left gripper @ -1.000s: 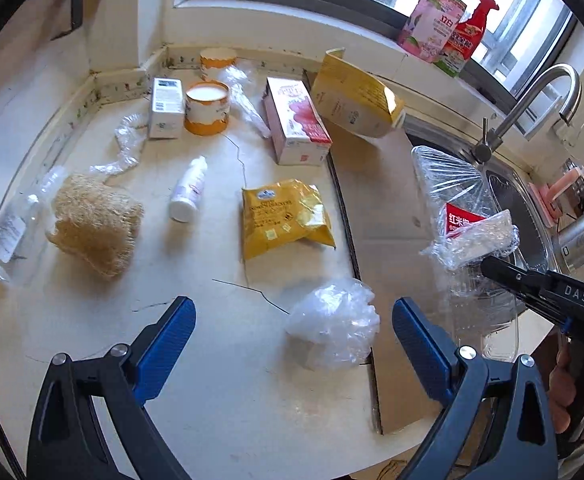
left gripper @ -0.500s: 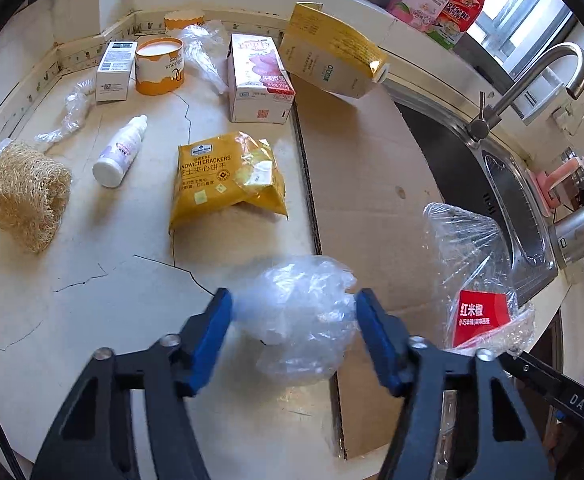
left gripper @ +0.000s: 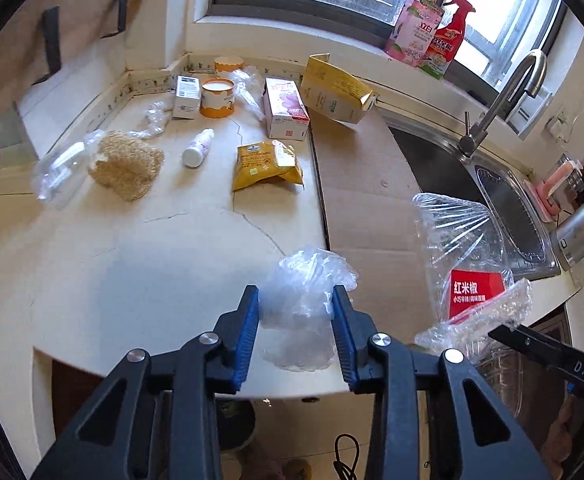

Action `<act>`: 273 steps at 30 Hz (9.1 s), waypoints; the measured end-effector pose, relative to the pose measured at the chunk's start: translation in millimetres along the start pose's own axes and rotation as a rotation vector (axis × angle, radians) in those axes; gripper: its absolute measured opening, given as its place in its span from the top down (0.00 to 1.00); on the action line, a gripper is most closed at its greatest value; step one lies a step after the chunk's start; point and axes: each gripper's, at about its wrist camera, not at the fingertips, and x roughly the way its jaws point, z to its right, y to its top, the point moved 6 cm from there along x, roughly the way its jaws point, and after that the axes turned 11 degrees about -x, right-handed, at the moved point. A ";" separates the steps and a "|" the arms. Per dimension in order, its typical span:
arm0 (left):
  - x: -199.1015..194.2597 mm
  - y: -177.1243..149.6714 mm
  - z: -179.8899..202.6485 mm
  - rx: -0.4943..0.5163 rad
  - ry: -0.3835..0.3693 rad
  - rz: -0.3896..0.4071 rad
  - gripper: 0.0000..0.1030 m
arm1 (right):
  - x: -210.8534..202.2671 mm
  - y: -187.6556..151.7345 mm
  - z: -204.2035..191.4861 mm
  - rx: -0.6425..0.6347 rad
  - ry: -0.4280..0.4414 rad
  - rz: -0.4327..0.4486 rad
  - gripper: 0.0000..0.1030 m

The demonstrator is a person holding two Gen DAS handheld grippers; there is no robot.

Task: Collect trash
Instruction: 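Lower the clamshell box and plastic bag into the black bin and open both tools, then raise both tools back up toward the counter, then grasp the yellow cracker packet with the right tool while the left tool grasps the loofah, then lower the cracker packet and loofah into the black bin and open both tools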

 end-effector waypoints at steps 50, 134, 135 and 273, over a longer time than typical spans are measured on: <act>73.6 -256.0 -186.8 -0.263 0.271 -0.212 0.65 | 224.9 -253.4 -56.8 -0.302 -0.106 -0.747 0.94; -143.0 54.1 -30.0 0.107 0.081 0.294 0.10 | -44.7 63.2 -128.7 -0.435 -0.145 0.094 0.50; -137.7 57.8 -35.1 0.098 0.080 0.288 0.10 | -41.4 65.8 -128.4 -0.427 -0.146 0.092 0.50; 220.1 -309.8 -271.6 -0.331 0.255 -0.374 0.44 | 367.0 -284.8 -10.4 -0.167 -0.008 -0.531 0.70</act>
